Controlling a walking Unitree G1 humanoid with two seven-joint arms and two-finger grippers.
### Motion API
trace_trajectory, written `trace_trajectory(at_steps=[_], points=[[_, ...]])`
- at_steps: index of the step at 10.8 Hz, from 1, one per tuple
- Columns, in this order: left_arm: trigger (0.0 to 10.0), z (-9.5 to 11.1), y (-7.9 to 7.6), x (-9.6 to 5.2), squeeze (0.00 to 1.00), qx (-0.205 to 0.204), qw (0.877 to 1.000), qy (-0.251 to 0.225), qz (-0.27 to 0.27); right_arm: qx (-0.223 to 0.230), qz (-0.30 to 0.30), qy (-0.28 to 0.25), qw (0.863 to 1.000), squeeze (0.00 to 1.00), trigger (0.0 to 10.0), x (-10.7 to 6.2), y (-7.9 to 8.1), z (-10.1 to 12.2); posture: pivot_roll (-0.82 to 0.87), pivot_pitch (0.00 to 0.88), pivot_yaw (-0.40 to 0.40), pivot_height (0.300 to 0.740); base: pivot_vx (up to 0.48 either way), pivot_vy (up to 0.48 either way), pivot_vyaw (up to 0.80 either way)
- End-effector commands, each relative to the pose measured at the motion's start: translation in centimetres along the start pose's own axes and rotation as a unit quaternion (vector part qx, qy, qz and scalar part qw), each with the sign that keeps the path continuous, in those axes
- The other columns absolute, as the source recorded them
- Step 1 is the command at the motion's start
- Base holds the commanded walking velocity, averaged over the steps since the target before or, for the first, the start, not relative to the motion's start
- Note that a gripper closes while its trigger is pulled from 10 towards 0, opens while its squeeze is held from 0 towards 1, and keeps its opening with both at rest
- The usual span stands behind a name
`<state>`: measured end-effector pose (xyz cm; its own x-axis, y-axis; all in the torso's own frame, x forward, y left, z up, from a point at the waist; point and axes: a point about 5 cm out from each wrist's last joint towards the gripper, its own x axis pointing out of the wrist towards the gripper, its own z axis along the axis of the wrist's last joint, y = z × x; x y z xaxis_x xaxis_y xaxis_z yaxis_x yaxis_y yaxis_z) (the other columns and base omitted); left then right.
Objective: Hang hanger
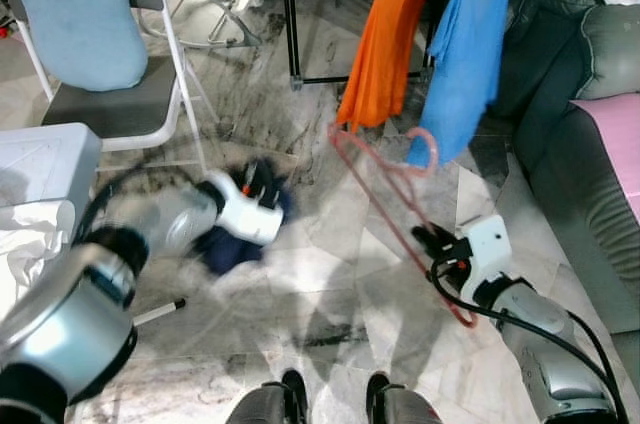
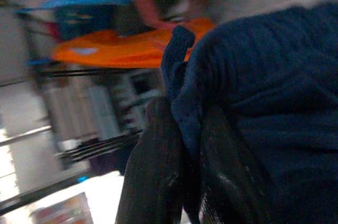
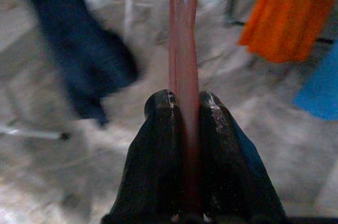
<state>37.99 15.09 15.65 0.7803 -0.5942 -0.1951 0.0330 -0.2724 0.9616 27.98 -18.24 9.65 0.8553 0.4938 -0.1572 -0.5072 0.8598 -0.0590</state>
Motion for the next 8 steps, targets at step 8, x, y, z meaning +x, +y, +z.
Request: trace_trajectory(at_steps=[8], points=[[10.0,-1.8,2.1,-0.3,0.0,0.014,0.996,0.041,0.076,0.05,0.116,0.04,0.991,0.0,10.0,-1.9,2.3,-0.8,-0.09,0.253,0.08,0.74,0.0,0.0,0.0]])
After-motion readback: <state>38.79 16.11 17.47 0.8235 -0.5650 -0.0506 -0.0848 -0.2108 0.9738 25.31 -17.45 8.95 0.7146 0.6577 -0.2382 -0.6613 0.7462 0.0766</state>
